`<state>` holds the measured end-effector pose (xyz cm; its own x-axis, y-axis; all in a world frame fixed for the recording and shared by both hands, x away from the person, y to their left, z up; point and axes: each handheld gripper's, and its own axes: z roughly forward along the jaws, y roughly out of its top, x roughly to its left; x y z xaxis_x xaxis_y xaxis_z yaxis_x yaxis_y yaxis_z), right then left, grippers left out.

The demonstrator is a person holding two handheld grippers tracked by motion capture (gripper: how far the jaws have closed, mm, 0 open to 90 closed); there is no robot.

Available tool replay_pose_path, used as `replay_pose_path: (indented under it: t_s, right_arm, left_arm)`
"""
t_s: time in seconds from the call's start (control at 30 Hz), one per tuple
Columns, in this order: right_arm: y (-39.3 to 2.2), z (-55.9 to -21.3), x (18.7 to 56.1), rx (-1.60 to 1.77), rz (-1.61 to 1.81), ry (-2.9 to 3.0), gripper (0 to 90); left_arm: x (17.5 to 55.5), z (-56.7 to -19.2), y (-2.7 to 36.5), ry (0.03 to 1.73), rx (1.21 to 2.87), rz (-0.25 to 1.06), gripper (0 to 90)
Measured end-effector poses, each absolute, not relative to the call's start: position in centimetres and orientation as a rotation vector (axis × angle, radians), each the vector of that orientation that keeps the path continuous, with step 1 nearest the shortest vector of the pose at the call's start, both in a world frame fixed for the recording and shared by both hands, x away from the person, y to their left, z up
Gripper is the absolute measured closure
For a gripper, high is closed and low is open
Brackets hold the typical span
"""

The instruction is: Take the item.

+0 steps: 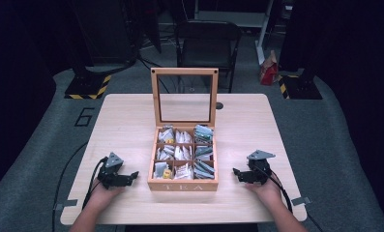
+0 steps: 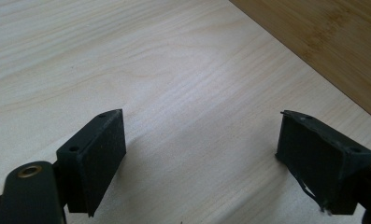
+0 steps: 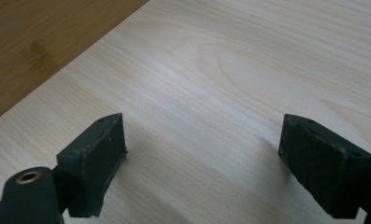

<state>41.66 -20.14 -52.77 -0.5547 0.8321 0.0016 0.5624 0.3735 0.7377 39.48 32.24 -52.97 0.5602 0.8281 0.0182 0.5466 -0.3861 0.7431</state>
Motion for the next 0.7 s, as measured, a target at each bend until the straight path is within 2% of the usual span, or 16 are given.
replay_pose_path:
  t_s: [0.53, 0.67, 0.7]
  right_arm:
    - [-20.23, -52.75, 41.51, 1.208, 0.998, 2.265, 16.7]
    - [-20.23, -52.68, 41.43, 1.221, 1.011, 2.264, 19.1]
    - [-20.14, -52.63, 41.36, 1.219, 1.013, 2.27, 22.4]
  left_arm:
    - [39.46, -53.01, 32.18, 1.105, 2.078, 0.51, 15.2]
    - [39.47, -52.94, 32.24, 1.102, 2.087, 0.504, 15.1]
    - [39.47, -52.93, 32.25, 1.1, 2.09, 0.508, 15.2]
